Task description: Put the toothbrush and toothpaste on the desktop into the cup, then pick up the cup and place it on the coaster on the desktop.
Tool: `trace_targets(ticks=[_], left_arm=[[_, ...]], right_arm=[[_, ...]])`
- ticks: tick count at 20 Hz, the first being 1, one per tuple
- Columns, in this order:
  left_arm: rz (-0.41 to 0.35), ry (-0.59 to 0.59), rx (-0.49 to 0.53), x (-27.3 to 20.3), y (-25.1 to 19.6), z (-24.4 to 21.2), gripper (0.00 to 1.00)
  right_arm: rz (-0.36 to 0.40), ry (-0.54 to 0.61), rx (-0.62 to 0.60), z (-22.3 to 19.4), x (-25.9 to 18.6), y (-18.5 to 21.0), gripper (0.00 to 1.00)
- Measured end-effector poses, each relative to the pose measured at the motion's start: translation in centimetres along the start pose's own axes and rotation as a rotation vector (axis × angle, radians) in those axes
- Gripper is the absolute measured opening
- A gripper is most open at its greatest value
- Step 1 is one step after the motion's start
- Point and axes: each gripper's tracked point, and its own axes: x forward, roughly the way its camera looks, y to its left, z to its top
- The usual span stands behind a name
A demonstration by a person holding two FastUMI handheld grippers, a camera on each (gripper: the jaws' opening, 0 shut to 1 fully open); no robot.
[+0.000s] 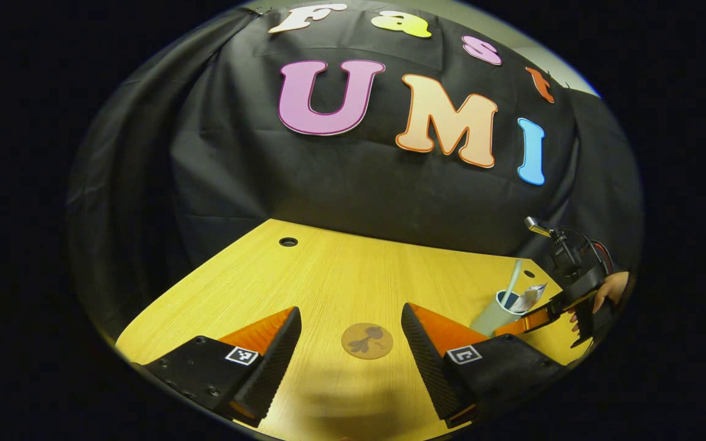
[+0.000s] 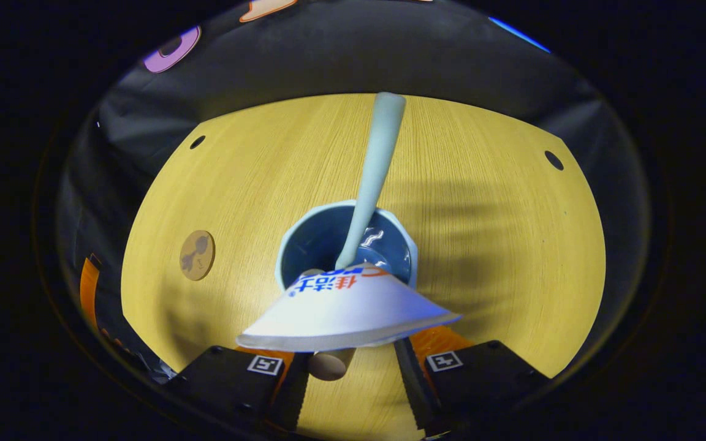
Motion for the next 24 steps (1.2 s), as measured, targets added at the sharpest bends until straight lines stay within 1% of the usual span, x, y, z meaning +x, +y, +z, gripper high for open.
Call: trace_targets(ticks=[1,2,3,4,6,9,11,12,13,15,16,17,18,19,24], left_arm=[[-0.004,0.003,0.0,0.3,0.3,0.0,0.95],[-0.006,0.005,0.001,0.4,0.5,0.1,0.95],[-0.01,0.006,0.002,0.6,0.7,0.2,0.95],[-0.015,0.006,0.002,0.8,0.8,0.2,0.95],[-0.022,0.009,0.007,1.2,1.0,0.3,0.95],[-0.033,0.009,0.013,1.7,1.4,0.5,0.95],[-0.036,0.013,0.017,2.0,1.7,0.4,0.95],[-0.037,0.014,0.02,2.0,1.9,0.5,0.95],[-0.037,0.013,0.021,2.0,2.1,0.6,0.94],[-0.038,0.013,0.02,2.3,2.2,0.6,0.95],[-0.039,0.015,0.019,2.2,2.5,0.7,0.94],[-0.038,0.016,0.015,2.1,2.7,0.6,0.95],[-0.037,0.016,0.011,2.0,2.9,0.6,0.95],[-0.034,0.017,0.005,2.0,3.2,0.6,0.95],[-0.01,0.023,-0.017,1.6,5.3,0.5,0.95]], right_arm=[[-0.003,0.008,-0.002,-0.3,0.0,0.0,0.6],[-0.015,0.01,-0.009,-0.2,-0.2,0.0,0.53],[-0.025,0.016,-0.02,-0.3,0.0,0.0,0.31],[-0.031,0.016,-0.029,-0.2,0.2,0.0,0.29],[-0.035,0.017,-0.04,-0.1,0.1,0.0,0.29],[-0.019,0.004,-0.029,-0.1,0.0,0.2,0.21],[0.001,-0.005,-0.022,0.0,0.0,0.5,0.24],[0.011,-0.014,-0.017,0.2,-0.2,0.6,0.21],[0.015,-0.028,-0.017,0.5,-0.3,0.6,0.23],[0.031,-0.035,-0.02,0.6,-0.2,0.7,0.24],[0.037,-0.035,-0.026,0.6,-0.1,0.9,0.21],[0.043,-0.039,-0.031,0.7,-0.2,0.9,0.23],[0.051,-0.04,-0.041,0.6,-0.2,1.0,0.2],[0.058,-0.042,-0.049,0.5,-0.1,0.9,0.23],[0.107,-0.052,-0.111,0.9,-0.3,1.1,0.23]])
